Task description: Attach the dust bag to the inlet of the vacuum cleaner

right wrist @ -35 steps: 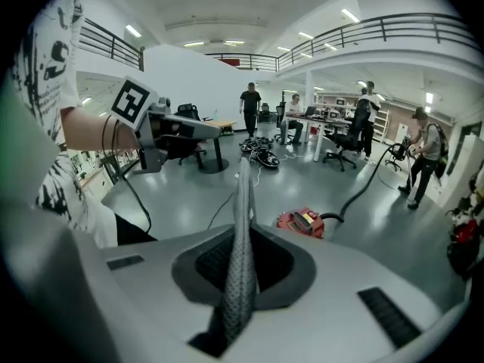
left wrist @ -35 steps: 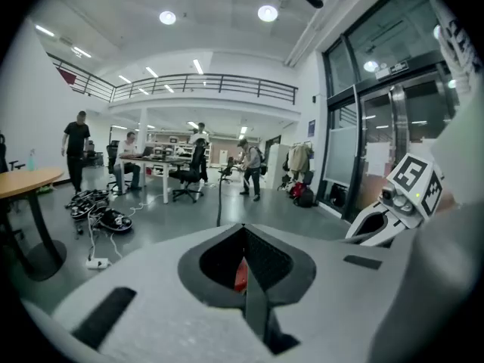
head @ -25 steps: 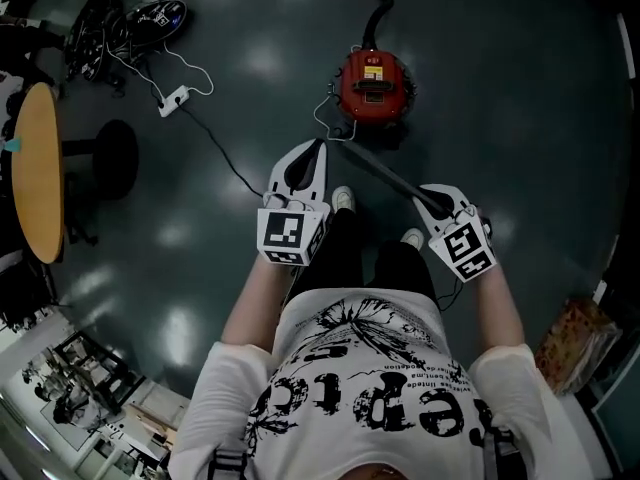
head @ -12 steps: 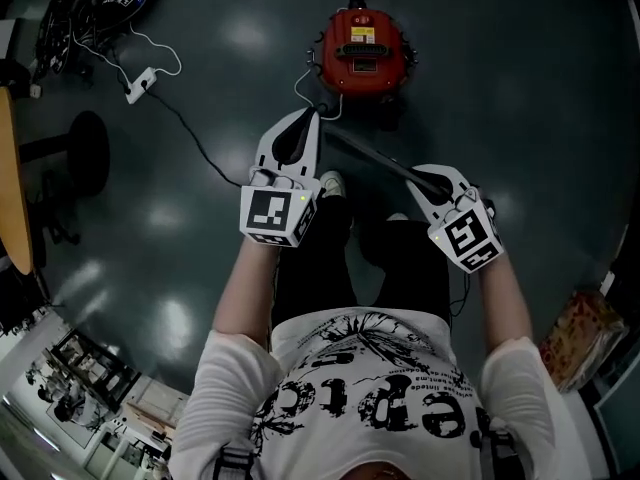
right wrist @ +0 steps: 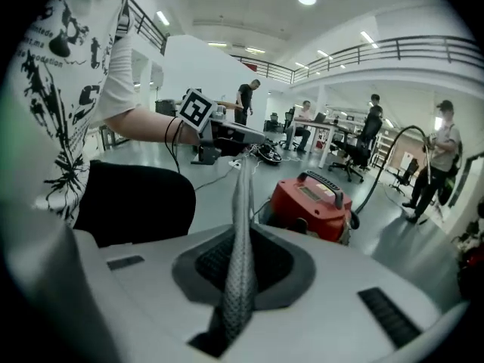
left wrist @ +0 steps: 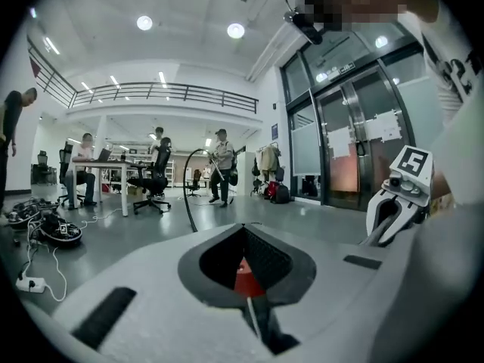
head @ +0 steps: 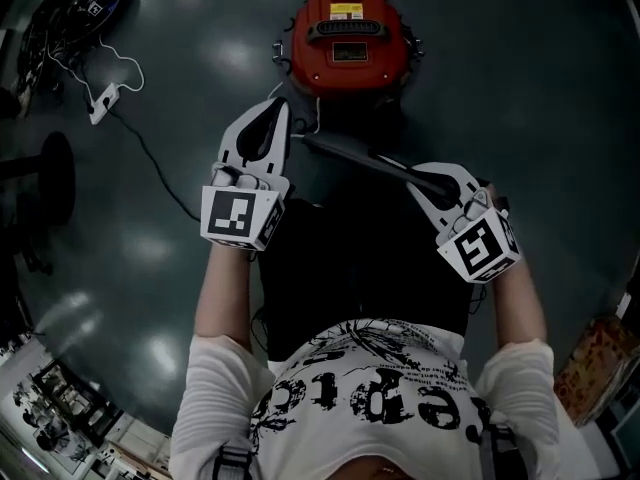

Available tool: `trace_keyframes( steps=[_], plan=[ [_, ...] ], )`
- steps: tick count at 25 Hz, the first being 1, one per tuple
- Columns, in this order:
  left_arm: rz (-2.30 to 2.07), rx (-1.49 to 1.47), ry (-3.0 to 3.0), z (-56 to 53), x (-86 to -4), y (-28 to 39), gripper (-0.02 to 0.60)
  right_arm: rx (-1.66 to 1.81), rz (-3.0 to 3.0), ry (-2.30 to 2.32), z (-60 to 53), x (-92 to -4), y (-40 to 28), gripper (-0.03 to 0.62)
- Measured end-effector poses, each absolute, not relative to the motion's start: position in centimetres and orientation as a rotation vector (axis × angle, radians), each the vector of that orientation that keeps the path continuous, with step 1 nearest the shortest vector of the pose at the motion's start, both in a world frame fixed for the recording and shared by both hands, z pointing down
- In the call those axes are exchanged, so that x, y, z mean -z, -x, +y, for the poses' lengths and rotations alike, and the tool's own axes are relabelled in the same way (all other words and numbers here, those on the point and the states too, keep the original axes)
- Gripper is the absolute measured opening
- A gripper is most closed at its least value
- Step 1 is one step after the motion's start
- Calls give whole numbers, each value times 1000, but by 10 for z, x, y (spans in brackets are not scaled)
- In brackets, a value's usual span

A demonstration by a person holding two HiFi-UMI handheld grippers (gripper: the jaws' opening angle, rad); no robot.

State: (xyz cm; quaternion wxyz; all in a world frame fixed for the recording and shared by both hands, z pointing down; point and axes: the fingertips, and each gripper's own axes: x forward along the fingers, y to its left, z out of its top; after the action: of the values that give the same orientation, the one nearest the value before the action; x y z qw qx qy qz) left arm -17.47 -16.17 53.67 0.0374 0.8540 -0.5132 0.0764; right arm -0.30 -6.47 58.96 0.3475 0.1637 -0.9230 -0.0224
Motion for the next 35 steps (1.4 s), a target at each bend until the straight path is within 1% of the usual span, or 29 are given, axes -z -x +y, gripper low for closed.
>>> trace_keyframes(
  steps=[4, 8, 11, 15, 17, 18, 24, 35],
  plan=[
    [-1564, -255, -2613, -177, -578, 179, 3, 148, -2399, -411, -74, -620, -2, 23],
    [-1575, -291, -2618, -197, -592, 182, 3, 160, -2418, -391, -74, -641, 0, 23],
    [-1545, -373, -2713, -213, -592, 169, 5, 150, -2417, -373, -74, -649, -3, 23],
    [-1484, -527, -2853, -242, -595, 147, 77, 140, -2424, -351, -80, -660, -5, 23],
    [-1449, -570, -2873, -258, -600, 139, 90, 129, -2425, -340, -83, -667, -4, 23],
    [-1433, -603, -2887, -267, -603, 135, 106, 121, -2424, -333, -84, -671, -3, 23],
    [-1303, -860, -2972, -303, -615, 114, 143, 139, -2411, -297, -90, -680, 0, 23],
    [-1128, -1242, -3143, -323, -638, 94, 146, 81, -2444, -292, -102, -691, -8, 25]
  ],
)
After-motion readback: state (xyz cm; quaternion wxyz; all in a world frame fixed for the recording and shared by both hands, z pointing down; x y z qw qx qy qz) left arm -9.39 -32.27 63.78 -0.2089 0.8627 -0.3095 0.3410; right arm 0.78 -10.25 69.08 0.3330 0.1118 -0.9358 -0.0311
